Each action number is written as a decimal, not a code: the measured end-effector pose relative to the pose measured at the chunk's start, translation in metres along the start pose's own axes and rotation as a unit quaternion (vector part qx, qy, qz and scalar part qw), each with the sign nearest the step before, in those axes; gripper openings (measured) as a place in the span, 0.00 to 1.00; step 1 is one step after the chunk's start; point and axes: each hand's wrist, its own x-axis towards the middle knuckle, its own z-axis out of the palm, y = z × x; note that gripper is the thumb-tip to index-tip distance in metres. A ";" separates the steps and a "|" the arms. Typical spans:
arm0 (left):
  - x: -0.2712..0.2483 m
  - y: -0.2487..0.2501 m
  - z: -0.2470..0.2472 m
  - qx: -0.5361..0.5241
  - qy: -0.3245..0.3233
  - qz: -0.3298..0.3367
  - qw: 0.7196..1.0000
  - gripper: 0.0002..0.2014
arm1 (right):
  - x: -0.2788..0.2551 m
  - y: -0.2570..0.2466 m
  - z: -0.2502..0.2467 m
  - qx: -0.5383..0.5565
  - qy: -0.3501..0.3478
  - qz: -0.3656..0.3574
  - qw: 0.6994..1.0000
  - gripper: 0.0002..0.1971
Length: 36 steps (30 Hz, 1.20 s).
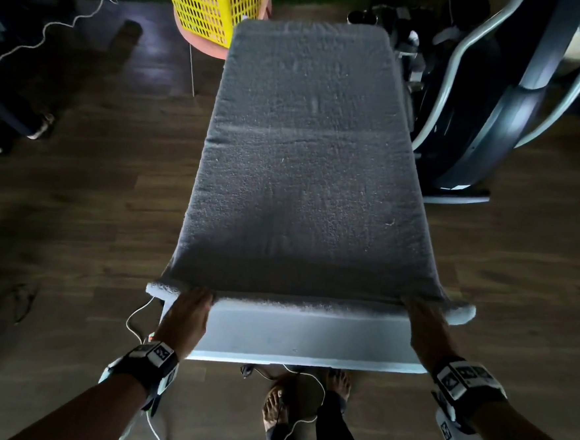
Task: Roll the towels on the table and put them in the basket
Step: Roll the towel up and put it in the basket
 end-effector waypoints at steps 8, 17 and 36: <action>-0.006 0.013 -0.008 0.025 -0.067 -0.009 0.997 0.15 | -0.029 -0.013 -0.009 -0.043 0.002 -0.002 0.999 0.20; -0.020 -0.004 0.005 0.052 -0.021 -0.004 0.998 0.22 | -0.015 0.000 -0.005 -0.005 0.078 -0.056 0.995 0.17; 0.000 0.009 -0.011 0.062 -0.075 -0.026 0.995 0.18 | -0.008 -0.010 -0.009 -0.006 0.028 -0.082 0.996 0.19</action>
